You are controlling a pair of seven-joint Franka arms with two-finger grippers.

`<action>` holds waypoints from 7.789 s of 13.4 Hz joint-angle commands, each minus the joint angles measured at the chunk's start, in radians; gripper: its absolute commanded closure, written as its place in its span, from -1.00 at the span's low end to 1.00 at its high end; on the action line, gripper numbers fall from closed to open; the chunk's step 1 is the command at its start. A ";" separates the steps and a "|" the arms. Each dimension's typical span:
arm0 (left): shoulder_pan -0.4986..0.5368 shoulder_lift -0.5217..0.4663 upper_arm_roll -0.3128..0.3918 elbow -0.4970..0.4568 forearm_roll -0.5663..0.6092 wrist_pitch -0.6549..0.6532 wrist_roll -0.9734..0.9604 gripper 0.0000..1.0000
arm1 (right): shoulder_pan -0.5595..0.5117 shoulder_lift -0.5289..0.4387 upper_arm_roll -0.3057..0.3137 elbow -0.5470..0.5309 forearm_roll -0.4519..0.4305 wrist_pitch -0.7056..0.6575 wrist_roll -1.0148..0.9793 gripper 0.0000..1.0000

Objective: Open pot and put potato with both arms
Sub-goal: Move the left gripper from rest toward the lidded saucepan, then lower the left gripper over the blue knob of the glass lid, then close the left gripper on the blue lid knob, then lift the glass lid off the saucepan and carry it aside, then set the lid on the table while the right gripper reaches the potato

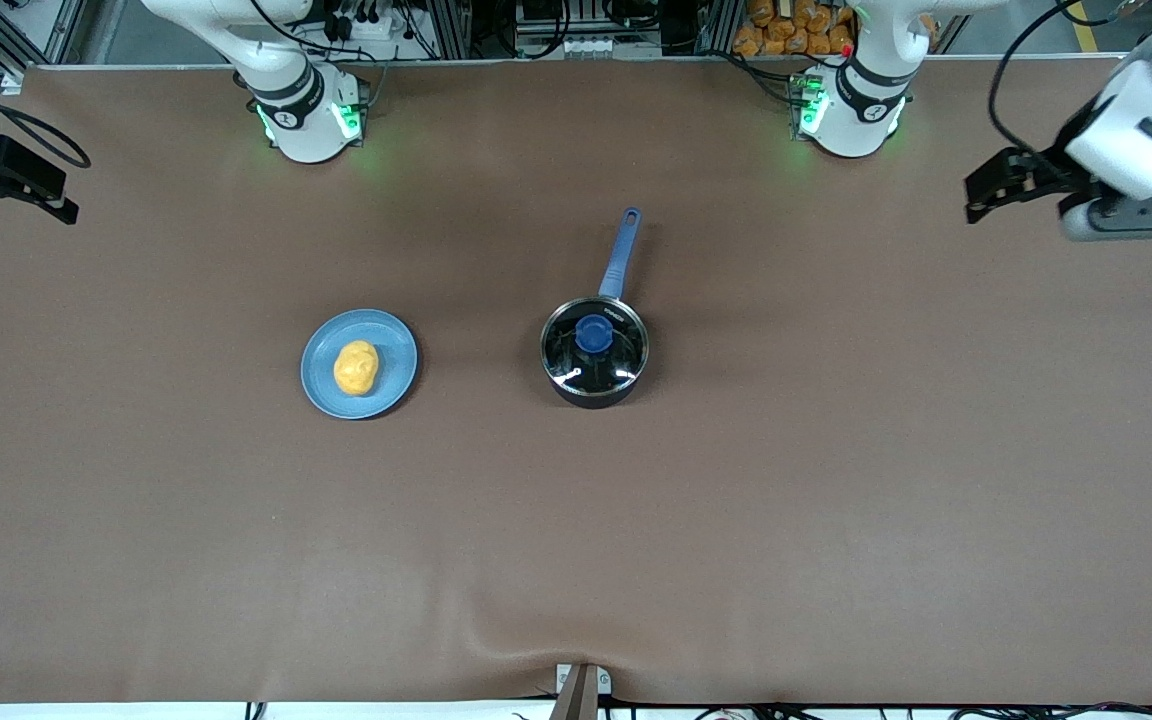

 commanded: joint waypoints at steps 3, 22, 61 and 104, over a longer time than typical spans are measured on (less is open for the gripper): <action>-0.062 0.170 -0.141 0.027 -0.029 0.173 -0.188 -1.00 | -0.015 -0.004 0.010 -0.001 -0.004 -0.009 0.004 -1.00; -0.525 0.724 -0.143 0.200 0.205 0.603 -0.528 -1.00 | -0.019 -0.004 0.010 0.001 -0.004 -0.015 0.004 -1.00; -0.362 0.466 -0.154 0.142 0.143 0.399 -0.510 1.00 | -0.018 -0.003 0.007 0.001 0.000 -0.013 0.005 -1.00; 0.346 0.301 -0.245 0.194 0.146 0.203 0.064 -1.00 | 0.206 0.382 0.013 -0.547 0.016 0.850 0.177 -1.00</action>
